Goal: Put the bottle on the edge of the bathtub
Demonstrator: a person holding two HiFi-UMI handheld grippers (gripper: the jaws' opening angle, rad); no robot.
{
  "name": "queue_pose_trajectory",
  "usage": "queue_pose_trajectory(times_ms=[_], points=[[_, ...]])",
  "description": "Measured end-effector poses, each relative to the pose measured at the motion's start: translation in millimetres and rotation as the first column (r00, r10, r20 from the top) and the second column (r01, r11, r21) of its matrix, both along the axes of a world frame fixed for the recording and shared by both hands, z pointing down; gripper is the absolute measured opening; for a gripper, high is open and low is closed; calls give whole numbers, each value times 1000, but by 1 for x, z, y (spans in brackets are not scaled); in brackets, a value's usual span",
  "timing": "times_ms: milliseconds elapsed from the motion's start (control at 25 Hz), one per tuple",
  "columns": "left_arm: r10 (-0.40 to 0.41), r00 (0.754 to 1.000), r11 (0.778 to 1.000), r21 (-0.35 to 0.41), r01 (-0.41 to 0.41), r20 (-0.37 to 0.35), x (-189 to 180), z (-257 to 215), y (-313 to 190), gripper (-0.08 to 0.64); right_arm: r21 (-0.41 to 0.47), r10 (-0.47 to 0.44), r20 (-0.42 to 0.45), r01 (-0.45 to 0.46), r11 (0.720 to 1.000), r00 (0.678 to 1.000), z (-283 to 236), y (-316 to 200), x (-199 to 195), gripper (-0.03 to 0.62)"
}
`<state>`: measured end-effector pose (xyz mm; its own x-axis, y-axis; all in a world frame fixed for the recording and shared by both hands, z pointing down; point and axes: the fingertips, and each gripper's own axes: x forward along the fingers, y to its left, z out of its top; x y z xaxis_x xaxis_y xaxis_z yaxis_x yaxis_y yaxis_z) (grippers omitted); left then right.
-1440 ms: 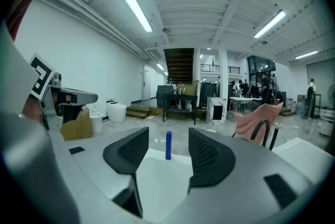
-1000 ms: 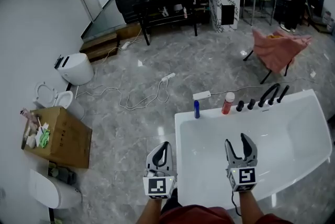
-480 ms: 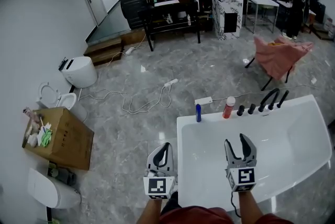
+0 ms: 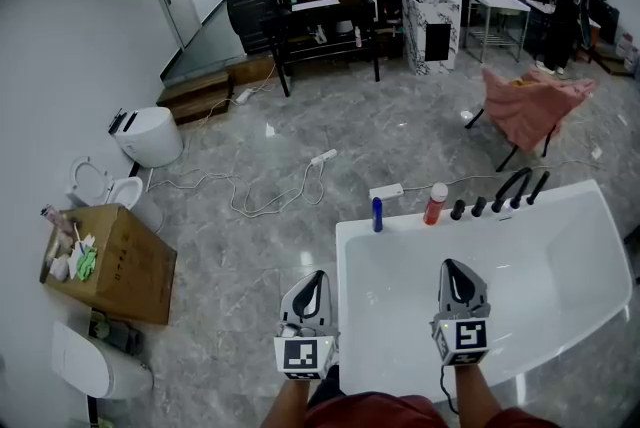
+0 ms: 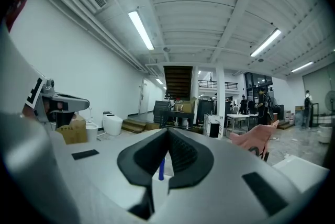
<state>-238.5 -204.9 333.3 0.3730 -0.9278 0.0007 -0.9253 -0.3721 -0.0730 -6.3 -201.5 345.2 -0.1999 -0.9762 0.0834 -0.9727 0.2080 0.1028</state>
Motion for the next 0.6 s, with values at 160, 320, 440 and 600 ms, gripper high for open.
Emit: queue_pose_trajectory(times_ms=[160, 320, 440, 600], points=[[-5, 1000, 1000, -1, 5, 2, -2, 1, 1, 6, 1, -5, -3, 5, 1000, 1000, -1, -1, -1, -2], [-8, 1000, 1000, -3, 8, 1, -1, 2, 2, 6, 3, -12, 0, 12, 1000, 1000, 0, -2, -1, -2], [-12, 1000, 1000, -4, 12, -1, -1, 3, 1, 6, 7, -15, -7, 15, 1000, 1000, 2, -3, -1, -2], [-15, 1000, 1000, 2, 15, 7, -1, 3, -1, 6, 7, -10, -10, 10, 1000, 1000, 1, -3, 3, -2]])
